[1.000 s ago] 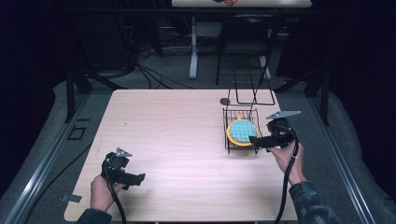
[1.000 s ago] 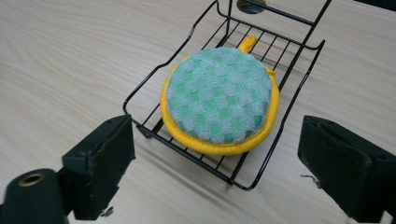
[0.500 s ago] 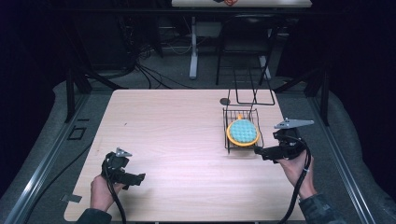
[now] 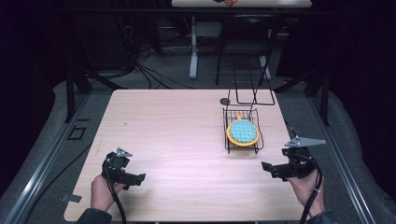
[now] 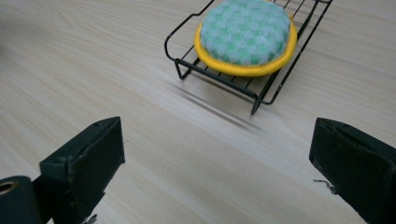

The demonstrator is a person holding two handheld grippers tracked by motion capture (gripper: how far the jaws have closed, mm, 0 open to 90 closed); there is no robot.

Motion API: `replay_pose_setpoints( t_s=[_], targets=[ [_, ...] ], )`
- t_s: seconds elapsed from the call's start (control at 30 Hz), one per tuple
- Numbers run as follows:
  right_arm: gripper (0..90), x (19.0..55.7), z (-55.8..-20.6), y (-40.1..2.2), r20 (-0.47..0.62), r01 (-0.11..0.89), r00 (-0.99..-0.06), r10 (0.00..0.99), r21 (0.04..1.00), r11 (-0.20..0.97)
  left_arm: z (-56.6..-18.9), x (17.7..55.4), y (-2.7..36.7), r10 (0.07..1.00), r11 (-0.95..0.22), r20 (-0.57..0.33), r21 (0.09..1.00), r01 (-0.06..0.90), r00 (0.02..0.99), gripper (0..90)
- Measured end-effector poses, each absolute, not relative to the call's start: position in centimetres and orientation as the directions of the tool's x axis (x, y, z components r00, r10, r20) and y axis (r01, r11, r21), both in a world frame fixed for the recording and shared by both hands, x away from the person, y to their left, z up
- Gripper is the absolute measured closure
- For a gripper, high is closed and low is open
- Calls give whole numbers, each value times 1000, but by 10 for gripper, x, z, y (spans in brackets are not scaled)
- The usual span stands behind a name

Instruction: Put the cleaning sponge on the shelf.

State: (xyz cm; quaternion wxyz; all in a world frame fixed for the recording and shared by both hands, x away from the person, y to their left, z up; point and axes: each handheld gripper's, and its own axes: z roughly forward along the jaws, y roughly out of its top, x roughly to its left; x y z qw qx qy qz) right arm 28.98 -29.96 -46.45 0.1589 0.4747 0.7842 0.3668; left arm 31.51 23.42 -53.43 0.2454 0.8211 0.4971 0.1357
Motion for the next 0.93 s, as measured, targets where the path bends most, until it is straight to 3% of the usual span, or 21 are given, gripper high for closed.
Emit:
replay_pose_setpoints(
  t_s=[0.5,0.93],
  targets=[
    [33,272,-509,-315,111,695,-442,890,670,262,-535,316,233,879,-393,-19,534,748,476,2],
    [34,273,-510,-317,75,688,-440,895,669,282,-535,316,232,879,-394,-19,533,749,476,3]
  ],
)
